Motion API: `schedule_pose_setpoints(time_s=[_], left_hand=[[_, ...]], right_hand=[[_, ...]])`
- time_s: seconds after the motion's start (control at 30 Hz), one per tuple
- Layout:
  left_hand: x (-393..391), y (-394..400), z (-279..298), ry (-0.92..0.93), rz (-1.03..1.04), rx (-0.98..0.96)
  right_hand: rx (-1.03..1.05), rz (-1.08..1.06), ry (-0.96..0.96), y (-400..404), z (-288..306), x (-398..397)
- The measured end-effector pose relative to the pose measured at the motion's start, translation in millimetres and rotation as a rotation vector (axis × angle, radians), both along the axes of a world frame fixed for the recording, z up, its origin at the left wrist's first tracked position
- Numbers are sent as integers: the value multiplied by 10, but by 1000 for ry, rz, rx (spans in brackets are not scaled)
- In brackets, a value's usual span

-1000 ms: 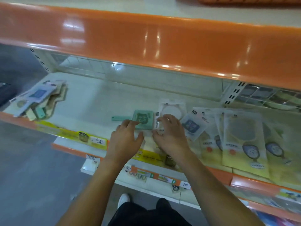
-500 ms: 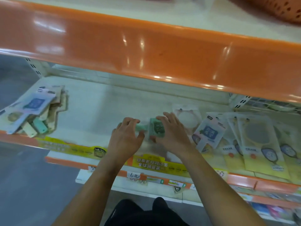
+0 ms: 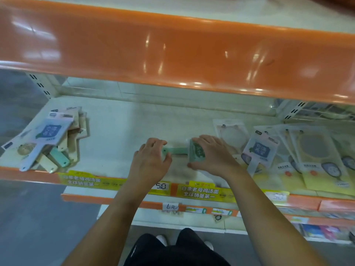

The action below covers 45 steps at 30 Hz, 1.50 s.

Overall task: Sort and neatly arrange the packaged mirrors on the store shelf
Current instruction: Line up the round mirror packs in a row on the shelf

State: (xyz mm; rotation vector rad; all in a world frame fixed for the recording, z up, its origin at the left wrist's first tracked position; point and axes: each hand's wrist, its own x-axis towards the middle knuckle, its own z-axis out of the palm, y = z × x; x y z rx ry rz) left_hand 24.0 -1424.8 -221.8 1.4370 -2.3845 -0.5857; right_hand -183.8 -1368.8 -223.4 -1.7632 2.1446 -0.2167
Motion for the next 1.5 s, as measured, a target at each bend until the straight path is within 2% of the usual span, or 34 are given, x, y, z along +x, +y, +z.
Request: schedule_pose_setpoints(time_s=[0.3, 0.6, 0.87, 1.17, 1.5], left_hand=[[17, 127, 72, -34, 47, -24], [256, 317, 145, -79, 214, -84], [553, 406, 175, -64, 408, -10], [1215, 225, 195, -51, 500, -58], [2533, -471, 141, 41, 531, -103]], right_hand=[[-94, -23, -46, 58, -68, 102], [-182, 94, -138, -120, -140, 311], [-202, 220, -169, -330, -59, 631], [-221, 261, -147, -730, 60, 1334], [-181, 230, -129, -1418, 129, 2669]])
